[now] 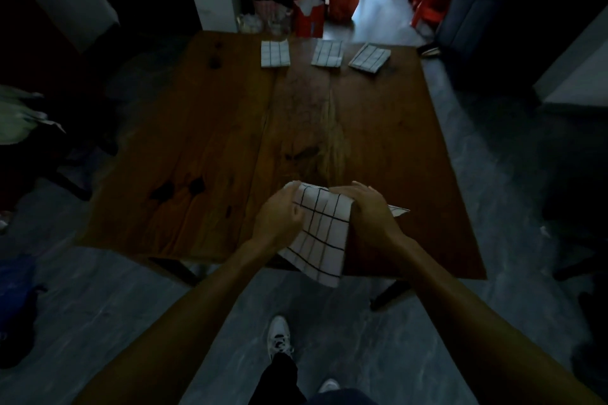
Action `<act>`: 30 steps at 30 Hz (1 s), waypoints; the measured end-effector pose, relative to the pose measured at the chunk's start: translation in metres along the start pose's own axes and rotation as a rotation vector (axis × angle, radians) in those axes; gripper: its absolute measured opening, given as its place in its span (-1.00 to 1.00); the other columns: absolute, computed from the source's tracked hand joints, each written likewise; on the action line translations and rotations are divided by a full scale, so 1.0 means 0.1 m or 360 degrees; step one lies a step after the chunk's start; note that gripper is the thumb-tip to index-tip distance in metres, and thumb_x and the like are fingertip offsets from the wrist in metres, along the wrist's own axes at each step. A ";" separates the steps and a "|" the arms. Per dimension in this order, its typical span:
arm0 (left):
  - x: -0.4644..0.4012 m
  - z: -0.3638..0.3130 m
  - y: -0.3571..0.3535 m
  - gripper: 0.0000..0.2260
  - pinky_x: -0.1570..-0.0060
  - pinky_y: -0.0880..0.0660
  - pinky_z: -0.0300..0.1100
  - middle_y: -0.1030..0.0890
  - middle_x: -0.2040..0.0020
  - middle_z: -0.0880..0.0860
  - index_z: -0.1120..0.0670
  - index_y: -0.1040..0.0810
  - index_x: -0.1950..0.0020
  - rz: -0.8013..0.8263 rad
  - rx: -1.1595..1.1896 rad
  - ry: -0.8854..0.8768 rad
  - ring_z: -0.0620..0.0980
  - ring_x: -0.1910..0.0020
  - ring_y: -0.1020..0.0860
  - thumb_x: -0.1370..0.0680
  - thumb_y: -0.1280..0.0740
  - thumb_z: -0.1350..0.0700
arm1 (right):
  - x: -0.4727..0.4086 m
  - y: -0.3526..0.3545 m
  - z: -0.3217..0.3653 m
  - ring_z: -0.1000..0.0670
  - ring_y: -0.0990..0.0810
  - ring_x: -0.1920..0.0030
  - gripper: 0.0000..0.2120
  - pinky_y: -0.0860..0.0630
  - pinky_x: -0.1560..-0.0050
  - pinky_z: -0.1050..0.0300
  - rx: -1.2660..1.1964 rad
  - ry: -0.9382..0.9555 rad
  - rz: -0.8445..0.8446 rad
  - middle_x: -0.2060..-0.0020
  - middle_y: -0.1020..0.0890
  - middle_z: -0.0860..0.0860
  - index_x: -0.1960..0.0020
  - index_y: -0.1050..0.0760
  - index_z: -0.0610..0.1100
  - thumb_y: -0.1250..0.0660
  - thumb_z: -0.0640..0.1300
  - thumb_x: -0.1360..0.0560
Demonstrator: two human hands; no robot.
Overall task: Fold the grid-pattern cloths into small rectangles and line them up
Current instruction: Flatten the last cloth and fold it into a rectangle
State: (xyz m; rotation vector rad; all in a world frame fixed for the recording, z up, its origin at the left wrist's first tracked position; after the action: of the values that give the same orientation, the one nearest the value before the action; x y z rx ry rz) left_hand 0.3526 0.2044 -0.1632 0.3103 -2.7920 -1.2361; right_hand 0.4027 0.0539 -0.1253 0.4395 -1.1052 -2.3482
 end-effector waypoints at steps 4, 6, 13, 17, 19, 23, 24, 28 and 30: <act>-0.19 -0.49 0.00 -0.55 -0.46 -0.09 0.00 -0.24 -0.51 0.04 0.02 -0.19 -0.51 0.0095 -0.0348 -0.0247 0.00 -0.49 -0.16 -0.62 -0.16 0.12 | 0.10 0.40 0.08 0.09 -0.30 -0.34 -0.65 -0.11 -0.44 0.11 -0.0141 0.0103 0.0009 -0.27 -0.54 -0.04 -0.29 -0.50 -0.11 -0.15 -0.28 -0.56; -0.25 -0.70 -0.05 -0.59 -0.45 -0.06 0.00 -0.25 -0.50 0.03 0.02 -0.23 -0.49 0.0113 -0.0455 -0.0374 0.02 -0.50 -0.14 -0.63 -0.13 0.11 | 0.13 0.49 0.03 0.06 -0.39 -0.35 -0.61 -0.15 -0.49 0.01 -0.0149 0.0149 0.0035 -0.27 -0.55 0.02 -0.30 -0.49 -0.02 -0.23 -0.34 -0.55; -0.18 -1.04 -0.16 -0.82 -0.26 -0.32 0.07 -0.58 -0.02 -0.01 0.04 -0.52 -0.16 0.0087 -0.0328 -0.0624 -0.02 -0.06 -0.51 -0.61 -0.18 0.11 | 0.34 0.83 -0.15 0.34 -0.52 -0.09 -0.64 -0.35 -0.20 0.46 -0.0466 0.0009 -0.0015 -0.16 -0.57 -0.01 -0.28 -0.49 -0.22 -0.34 -0.36 -0.49; -0.11 -1.08 -0.23 -0.68 -0.14 -0.38 -0.12 -0.59 -0.05 -0.03 0.06 -0.53 -0.22 0.0078 -0.0116 -0.0624 -0.13 0.00 -0.49 -0.57 -0.26 -0.09 | 0.38 0.87 -0.25 0.22 -0.57 -0.08 -0.61 -0.48 -0.12 0.36 -0.0618 -0.0058 -0.0063 -0.15 -0.57 -0.07 -0.28 -0.46 -0.20 -0.31 -0.43 -0.48; -0.10 -1.10 -0.28 -0.69 -0.07 -0.43 -0.16 -0.60 -0.04 -0.08 0.01 -0.54 -0.18 0.0129 -0.0028 -0.0595 -0.17 0.01 -0.52 -0.55 -0.27 -0.14 | 0.36 0.85 -0.24 0.09 -0.59 -0.12 -0.60 -0.50 -0.18 0.25 -0.0613 -0.0001 -0.0051 -0.13 -0.59 -0.05 -0.27 -0.47 -0.14 -0.33 -0.42 -0.47; -0.12 -1.04 -0.27 -0.85 0.19 -0.54 -0.06 -0.59 0.23 -0.03 0.07 -0.56 0.11 0.0180 0.0084 -0.0509 -0.11 0.25 -0.54 -0.58 -0.27 0.06 | 0.32 0.88 -0.30 0.23 -0.59 -0.03 -0.62 -0.50 -0.13 0.33 -0.0689 -0.0051 -0.0080 -0.07 -0.61 0.01 -0.25 -0.49 -0.14 -0.31 -0.41 -0.48; -0.12 -1.02 -0.24 -0.83 0.19 -0.54 -0.05 -0.59 0.25 -0.03 0.08 -0.56 0.16 0.0187 0.0089 -0.0492 -0.11 0.27 -0.54 -0.59 -0.26 0.09 | 0.31 0.93 -0.31 0.22 -0.58 -0.06 -0.63 -0.49 -0.14 0.34 -0.0617 -0.0030 -0.0102 -0.10 -0.60 0.01 -0.23 -0.51 -0.14 -0.33 -0.40 -0.47; -0.20 -0.93 -0.15 -0.82 0.16 -0.49 -0.24 -0.61 0.19 -0.08 0.07 -0.62 0.11 0.0312 0.0046 -0.0513 -0.18 0.22 -0.55 -0.60 -0.24 0.14 | 0.27 1.03 -0.34 0.13 -0.55 -0.14 -0.68 -0.48 -0.17 0.34 -0.0295 0.0049 -0.0135 -0.13 -0.58 0.05 -0.21 -0.56 -0.12 -0.26 -0.36 -0.51; -0.24 -0.90 -0.12 -0.77 0.20 -0.48 -0.21 -0.62 0.19 -0.06 0.11 -0.62 0.09 0.0381 -0.0020 -0.0567 -0.13 0.23 -0.55 -0.63 -0.20 0.09 | 0.24 1.04 -0.39 0.09 -0.56 -0.14 -0.66 -0.49 -0.13 0.37 -0.0217 0.0030 -0.0143 -0.14 -0.60 0.00 -0.21 -0.57 -0.13 -0.21 -0.40 -0.54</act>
State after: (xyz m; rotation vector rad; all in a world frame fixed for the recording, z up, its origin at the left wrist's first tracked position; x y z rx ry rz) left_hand 0.3916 0.1365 -0.1105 -0.2661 -2.9884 -1.3632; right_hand 0.4338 -0.0402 -0.0699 0.4692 -0.9274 -2.4738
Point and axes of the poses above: each hand's wrist, its own x-axis away from the middle knuckle, its own y-axis out of the back of the hand, z = x × y, the point moved 10 cm from there along -x, towards the middle knuckle
